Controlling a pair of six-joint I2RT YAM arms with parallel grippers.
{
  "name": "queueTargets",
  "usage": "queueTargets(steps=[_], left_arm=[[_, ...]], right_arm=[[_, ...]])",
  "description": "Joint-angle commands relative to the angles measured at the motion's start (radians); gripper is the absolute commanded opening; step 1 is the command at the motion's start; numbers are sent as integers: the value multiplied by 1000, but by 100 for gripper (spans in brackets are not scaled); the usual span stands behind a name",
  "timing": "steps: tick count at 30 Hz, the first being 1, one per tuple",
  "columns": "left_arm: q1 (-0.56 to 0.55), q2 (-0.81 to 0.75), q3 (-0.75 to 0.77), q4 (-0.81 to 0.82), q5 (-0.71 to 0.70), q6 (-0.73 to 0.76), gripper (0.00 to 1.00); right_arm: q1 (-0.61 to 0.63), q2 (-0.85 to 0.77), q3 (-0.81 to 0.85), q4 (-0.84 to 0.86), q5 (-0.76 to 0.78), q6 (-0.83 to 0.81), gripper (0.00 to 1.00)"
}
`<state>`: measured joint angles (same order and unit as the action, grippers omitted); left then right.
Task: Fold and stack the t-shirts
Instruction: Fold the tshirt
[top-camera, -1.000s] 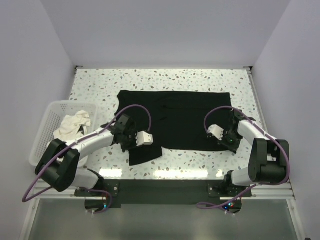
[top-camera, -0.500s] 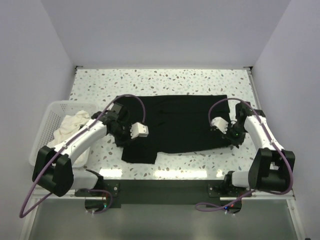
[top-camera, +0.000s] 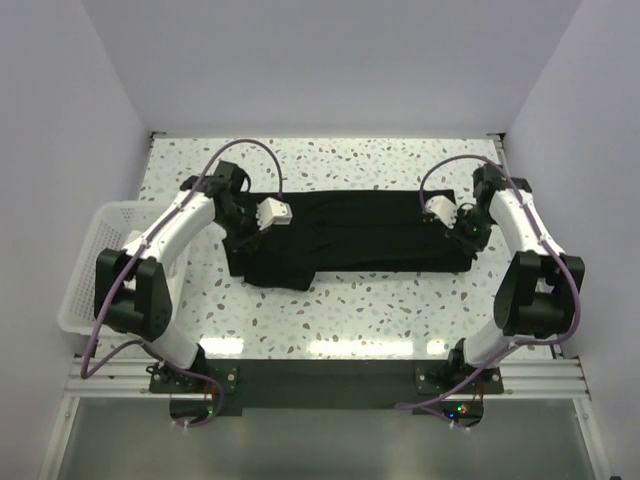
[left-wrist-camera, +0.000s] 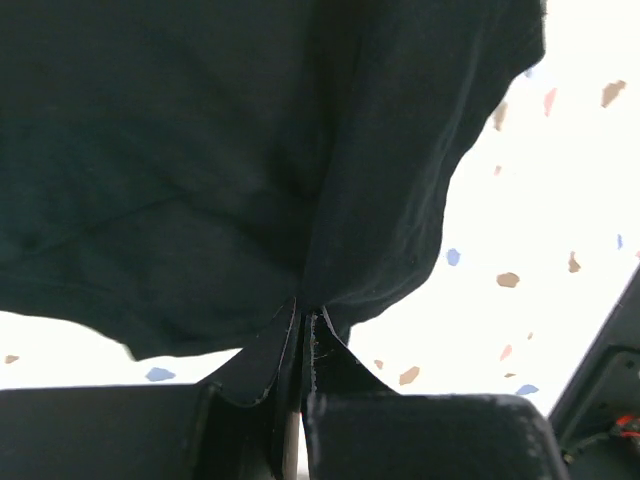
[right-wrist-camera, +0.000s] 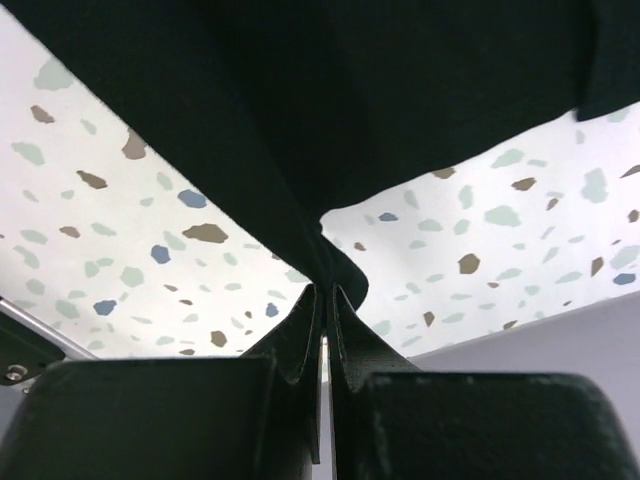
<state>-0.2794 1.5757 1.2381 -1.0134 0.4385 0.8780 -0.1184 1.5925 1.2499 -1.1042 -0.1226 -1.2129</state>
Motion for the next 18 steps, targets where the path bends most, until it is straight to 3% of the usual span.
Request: queueTargets(steps=[1,11,18], left_arm=[[48,67,121,-24,34,13,0],[101,311,391,-42,23,26,0],[117,418,494,-47,-4,35,0]], right_arm=[[6,41,78,-10,11,13,0],[59,182,170,69,80,75,0],[71,245,218,132,141,113,0]])
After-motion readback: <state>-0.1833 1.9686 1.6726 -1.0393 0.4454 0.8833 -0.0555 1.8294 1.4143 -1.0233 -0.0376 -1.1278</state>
